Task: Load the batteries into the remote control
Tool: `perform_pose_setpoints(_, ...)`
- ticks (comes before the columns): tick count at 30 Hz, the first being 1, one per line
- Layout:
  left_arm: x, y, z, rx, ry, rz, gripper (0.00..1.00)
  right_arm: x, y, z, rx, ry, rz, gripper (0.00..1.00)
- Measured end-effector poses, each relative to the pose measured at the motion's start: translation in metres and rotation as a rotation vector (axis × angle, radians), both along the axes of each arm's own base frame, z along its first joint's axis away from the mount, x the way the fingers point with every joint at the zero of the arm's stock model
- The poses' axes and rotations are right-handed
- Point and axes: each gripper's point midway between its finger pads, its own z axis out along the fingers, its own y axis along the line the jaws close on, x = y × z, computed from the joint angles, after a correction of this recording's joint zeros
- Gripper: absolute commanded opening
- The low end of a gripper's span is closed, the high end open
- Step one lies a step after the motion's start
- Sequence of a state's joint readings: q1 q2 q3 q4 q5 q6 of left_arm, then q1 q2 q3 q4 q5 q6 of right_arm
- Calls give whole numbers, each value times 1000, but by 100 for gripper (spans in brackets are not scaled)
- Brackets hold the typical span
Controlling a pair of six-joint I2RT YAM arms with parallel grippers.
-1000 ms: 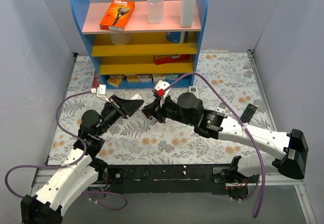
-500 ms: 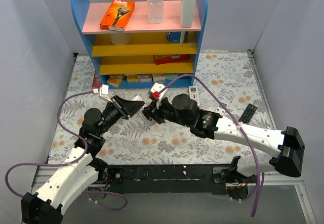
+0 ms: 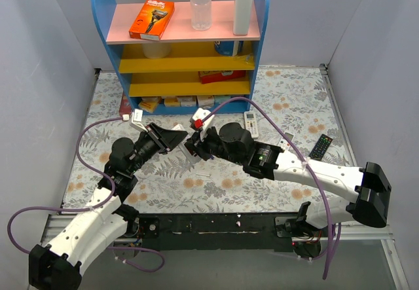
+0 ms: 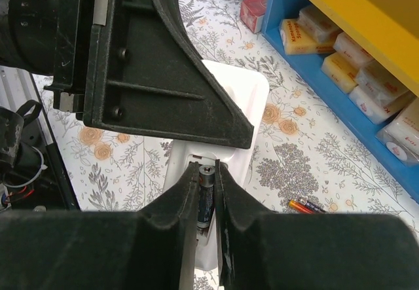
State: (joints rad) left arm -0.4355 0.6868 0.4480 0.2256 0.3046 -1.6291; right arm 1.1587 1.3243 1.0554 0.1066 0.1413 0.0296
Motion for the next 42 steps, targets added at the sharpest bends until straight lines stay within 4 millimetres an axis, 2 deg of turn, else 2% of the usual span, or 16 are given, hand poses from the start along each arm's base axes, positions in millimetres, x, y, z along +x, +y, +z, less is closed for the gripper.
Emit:
perform_pose_setpoints(11, 3, 0, -5, 10, 23, 6, 0, 1, 1, -5, -14, 3, -7, 27)
perform_pose_setpoints(15, 4, 0, -7, 12, 34, 7, 0, 2, 1, -6, -16, 2, -10, 32)
perform_pose_setpoints(27, 2, -2, -10, 12, 57, -7, 0, 6, -5, -13, -49, 2, -38, 34)
perform_pose_setpoints(42, 3, -6, -10, 9, 74, -22, 0, 7, -8, -17, -75, 10, -40, 50)
